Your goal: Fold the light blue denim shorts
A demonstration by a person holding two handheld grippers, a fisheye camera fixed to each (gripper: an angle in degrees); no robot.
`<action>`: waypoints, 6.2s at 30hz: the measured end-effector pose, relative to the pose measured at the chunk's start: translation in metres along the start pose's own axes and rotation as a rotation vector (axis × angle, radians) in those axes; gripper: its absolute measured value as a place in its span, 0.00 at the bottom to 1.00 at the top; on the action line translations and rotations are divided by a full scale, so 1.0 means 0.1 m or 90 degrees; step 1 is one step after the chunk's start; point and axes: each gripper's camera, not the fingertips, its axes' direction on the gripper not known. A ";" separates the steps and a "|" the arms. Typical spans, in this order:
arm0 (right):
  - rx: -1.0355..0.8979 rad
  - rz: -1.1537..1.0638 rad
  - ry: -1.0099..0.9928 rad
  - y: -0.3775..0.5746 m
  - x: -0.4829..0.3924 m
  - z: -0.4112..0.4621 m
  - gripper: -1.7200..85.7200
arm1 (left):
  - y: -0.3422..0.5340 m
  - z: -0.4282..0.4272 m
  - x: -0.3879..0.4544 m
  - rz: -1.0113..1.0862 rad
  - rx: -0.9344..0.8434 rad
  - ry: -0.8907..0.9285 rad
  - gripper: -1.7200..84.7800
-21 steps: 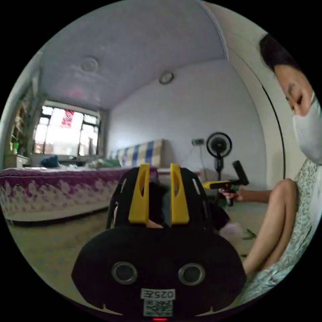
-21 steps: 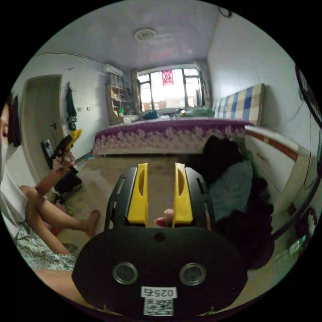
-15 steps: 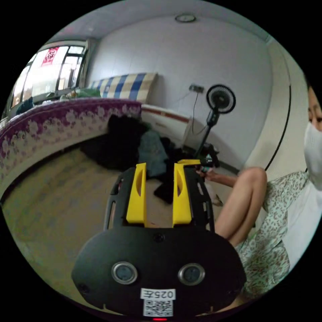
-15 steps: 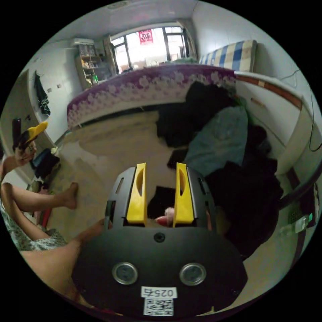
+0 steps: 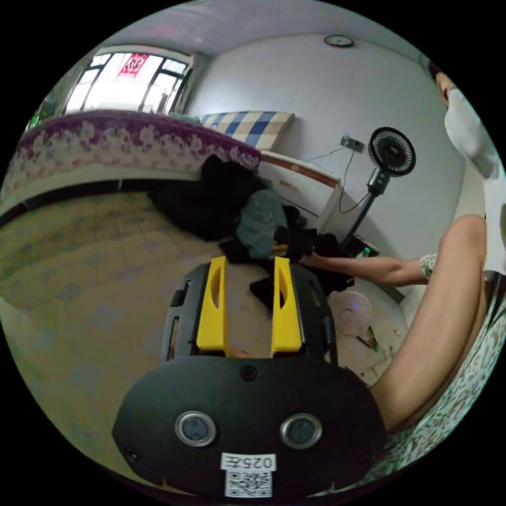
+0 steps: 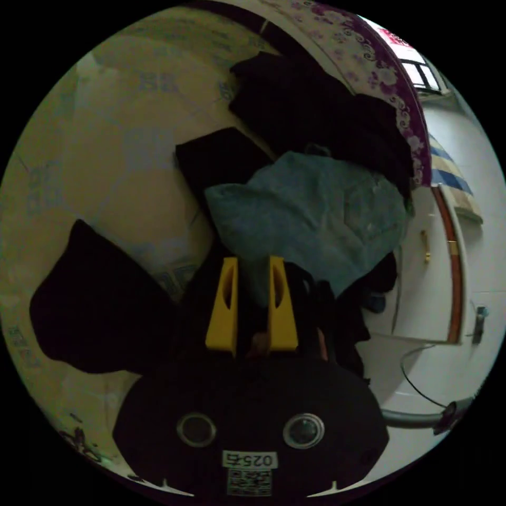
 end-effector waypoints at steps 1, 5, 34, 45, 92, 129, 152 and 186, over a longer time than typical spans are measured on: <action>0.002 0.022 -0.036 -0.01 0.10 -0.01 0.08 | 0.02 0.19 -0.13 -0.016 -0.015 0.027 0.12; 0.129 0.198 -0.148 0.41 0.53 -0.29 0.02 | -0.10 1.20 -0.90 -0.206 -0.050 0.163 0.13; 0.386 0.272 -0.744 0.95 0.54 -0.39 0.11 | -0.28 -0.97 -3.97 -0.612 -0.109 -0.135 0.07; 0.343 0.573 -0.963 1.31 1.36 1.02 0.19 | -1.03 1.34 -0.59 0.058 -0.337 -0.107 0.16; 0.229 0.424 -0.661 -0.93 1.61 0.50 0.03 | 0.96 -6.19 -4.52 -0.774 0.478 -0.261 0.01; 0.107 0.805 -0.941 -0.19 1.74 1.69 0.04 | 0.51 -6.61 -4.80 -0.899 0.255 -0.317 0.01; 0.360 0.362 -0.873 -0.82 2.72 -1.02 0.03 | 0.81 -6.45 -4.29 -0.758 0.451 0.020 0.02; 0.147 0.377 -1.069 0.13 1.17 1.10 0.19 | -0.28 -3.51 -3.64 -0.617 -0.095 -0.358 0.17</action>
